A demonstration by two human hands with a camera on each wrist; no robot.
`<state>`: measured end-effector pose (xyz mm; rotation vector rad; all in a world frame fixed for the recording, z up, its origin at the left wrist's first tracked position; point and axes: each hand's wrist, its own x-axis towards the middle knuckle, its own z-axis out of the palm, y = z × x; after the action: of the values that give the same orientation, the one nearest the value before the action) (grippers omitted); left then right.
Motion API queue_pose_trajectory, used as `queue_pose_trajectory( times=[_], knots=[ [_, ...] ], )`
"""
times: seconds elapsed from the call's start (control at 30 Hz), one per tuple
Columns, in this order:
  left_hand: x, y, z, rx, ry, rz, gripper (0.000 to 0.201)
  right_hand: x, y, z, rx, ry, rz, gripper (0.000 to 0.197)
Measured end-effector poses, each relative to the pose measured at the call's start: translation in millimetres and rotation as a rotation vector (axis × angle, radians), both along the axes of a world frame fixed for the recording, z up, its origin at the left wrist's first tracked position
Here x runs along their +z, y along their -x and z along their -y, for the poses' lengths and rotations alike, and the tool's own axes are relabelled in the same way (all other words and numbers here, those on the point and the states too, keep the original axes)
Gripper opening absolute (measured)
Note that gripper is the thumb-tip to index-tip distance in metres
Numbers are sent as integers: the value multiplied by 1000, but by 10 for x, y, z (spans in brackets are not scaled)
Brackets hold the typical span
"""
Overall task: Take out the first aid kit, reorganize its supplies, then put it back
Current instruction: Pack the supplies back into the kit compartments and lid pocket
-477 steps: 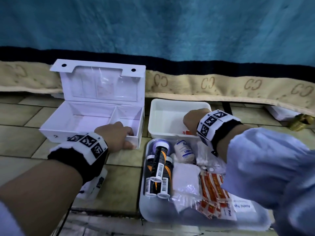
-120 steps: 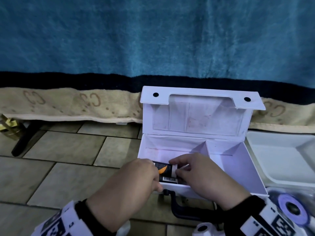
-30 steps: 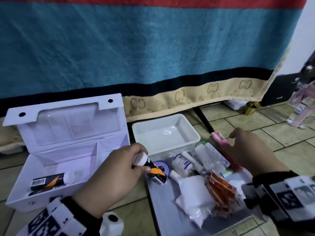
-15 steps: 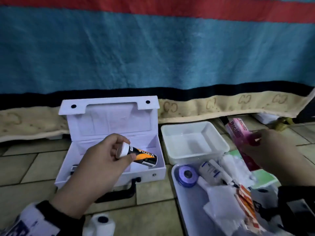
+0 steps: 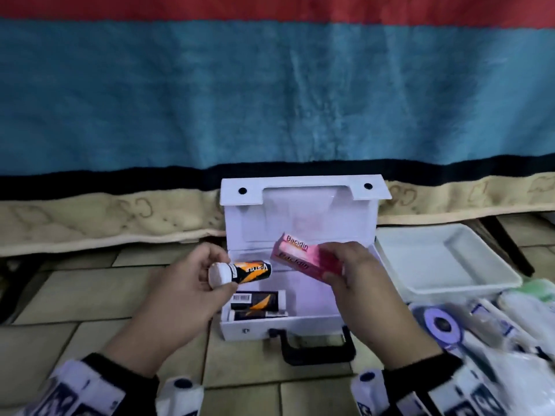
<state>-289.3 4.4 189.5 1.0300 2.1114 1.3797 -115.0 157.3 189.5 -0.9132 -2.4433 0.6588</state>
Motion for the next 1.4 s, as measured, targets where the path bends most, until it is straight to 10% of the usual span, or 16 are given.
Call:
queue_pose_trajectory(
  times=[0.2,0.57,0.83,1.4],
  knots=[
    [-226,-35,-45,-137,83,-248,36,-140,402,116,-40,-169,300,42],
    [-296,-36,-127,-182,276,-606,25,-421,580,36,304,-9,384,63],
    [-382,-10,-159,-226,321,-814,42,-460,607,-70,150,103,279,59],
    [-452,-146,-201,-178,396,-843,74,-494,656,-102,176,175,289,67]
  ],
)
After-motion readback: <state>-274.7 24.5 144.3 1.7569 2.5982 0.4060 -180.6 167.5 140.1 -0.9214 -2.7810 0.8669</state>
